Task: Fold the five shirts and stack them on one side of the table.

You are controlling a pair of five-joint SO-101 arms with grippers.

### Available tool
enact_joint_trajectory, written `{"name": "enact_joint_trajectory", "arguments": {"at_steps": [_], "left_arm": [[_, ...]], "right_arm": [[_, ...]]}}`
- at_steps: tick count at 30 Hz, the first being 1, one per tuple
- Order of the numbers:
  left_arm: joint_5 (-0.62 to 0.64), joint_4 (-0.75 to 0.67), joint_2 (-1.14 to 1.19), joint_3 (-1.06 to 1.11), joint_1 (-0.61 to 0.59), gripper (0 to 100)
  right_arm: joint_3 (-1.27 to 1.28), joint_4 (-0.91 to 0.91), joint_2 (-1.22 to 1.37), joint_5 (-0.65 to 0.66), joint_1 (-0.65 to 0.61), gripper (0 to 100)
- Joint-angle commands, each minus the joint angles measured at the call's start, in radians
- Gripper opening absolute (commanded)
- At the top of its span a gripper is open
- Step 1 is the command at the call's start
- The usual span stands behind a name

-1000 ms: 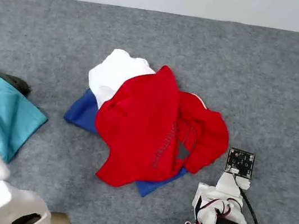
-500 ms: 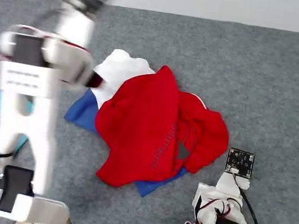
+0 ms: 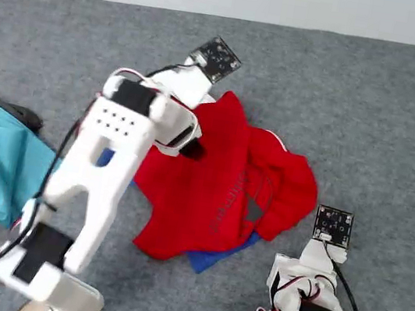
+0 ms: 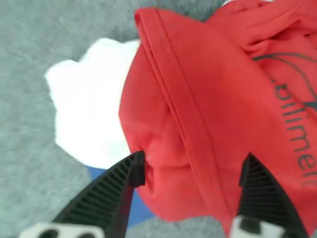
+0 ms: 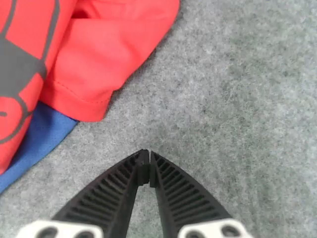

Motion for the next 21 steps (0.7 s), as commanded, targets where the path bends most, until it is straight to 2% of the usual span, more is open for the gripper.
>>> {"name": "enact_joint_trajectory", "arguments": {"at_steps": [1, 9, 12, 16, 21], "left_arm": [[-0.006, -0.077, 0.112, -0.004, 0.000, 30], [-0.006, -0.170, 0.371, -0.007, 0.000, 30], [-0.011, -0.110, 0.400, -0.067, 0.002, 21], [-0.080, -0.066, 0.427, -0.110, 0.011, 1], [-0.084, 0.043, 0.376, -0.194, -0.038, 0]], "right_arm": [[0.015, -0.019, -0.012, -0.005, 0.008, 1.0], [0.015, -0.019, -0.012, -0.005, 0.008, 1.0], [0.015, -0.019, -0.012, -0.005, 0.008, 1.0], [0.015, -0.019, -0.012, -0.005, 0.008, 1.0], [0.015, -0.019, -0.012, -0.005, 0.008, 1.0]]}}
